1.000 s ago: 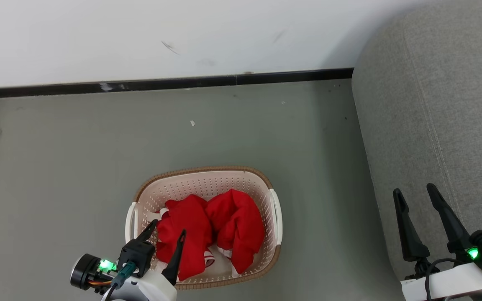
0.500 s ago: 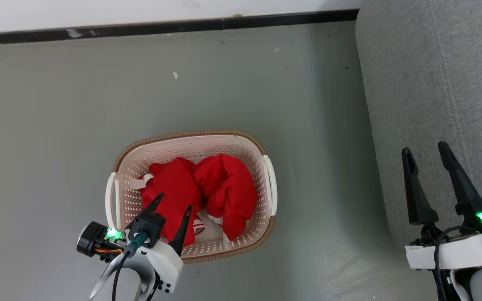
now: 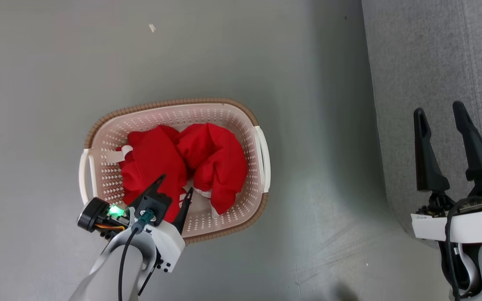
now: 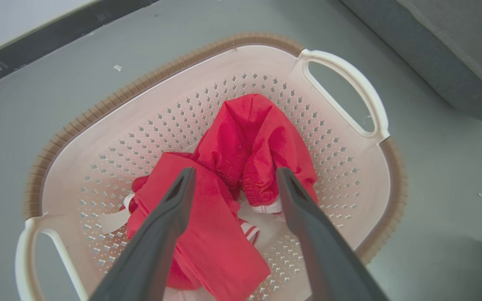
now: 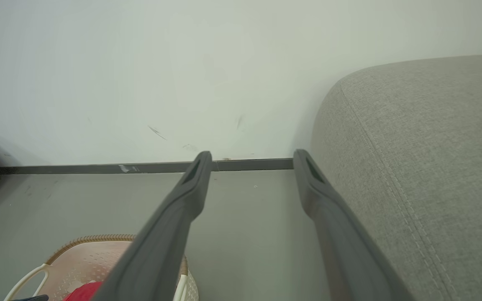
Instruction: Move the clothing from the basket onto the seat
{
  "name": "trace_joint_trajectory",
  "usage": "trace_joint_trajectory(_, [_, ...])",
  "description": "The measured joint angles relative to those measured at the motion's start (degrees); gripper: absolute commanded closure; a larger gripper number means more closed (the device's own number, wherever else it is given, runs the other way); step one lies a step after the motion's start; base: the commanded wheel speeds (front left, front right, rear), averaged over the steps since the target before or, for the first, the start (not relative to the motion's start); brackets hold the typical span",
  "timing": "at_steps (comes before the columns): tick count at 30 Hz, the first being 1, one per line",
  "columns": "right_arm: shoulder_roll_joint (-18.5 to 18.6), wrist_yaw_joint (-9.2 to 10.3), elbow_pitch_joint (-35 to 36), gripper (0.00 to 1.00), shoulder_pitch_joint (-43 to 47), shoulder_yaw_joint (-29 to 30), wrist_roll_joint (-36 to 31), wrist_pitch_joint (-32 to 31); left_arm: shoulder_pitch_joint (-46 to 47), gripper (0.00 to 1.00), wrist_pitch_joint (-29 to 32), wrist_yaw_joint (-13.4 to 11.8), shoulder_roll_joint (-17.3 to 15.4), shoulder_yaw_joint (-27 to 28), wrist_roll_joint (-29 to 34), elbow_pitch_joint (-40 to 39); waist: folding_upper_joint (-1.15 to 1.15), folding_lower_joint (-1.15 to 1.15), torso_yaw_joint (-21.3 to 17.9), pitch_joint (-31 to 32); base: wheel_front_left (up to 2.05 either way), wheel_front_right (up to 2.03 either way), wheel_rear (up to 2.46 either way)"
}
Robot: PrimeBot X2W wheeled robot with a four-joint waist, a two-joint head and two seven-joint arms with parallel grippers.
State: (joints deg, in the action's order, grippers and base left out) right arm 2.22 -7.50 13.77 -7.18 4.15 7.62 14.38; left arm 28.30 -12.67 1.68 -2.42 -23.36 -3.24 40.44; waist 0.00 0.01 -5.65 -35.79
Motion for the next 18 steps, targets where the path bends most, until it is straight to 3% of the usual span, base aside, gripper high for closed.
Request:
trace_joint_trajectory(11, [0.0,0.00,0.6,0.00,-4.3,-0.2,0.5,0.0,4.9,0.00,0.0,-0.6,0.0,0.8,0.3,5.2,0.00,0.00,-1.5,-5.4,0.00,0.00,0.00])
trace_joint_trajectory(18, [0.1,0.00,0.6,0.00,-6.6,-0.5,0.6,0.1,7.5,0.00,0.0,-2.5,-1.0,2.6,0.3,8.5,0.00,0.00,-2.3,-8.1,0.00,0.00,0.00])
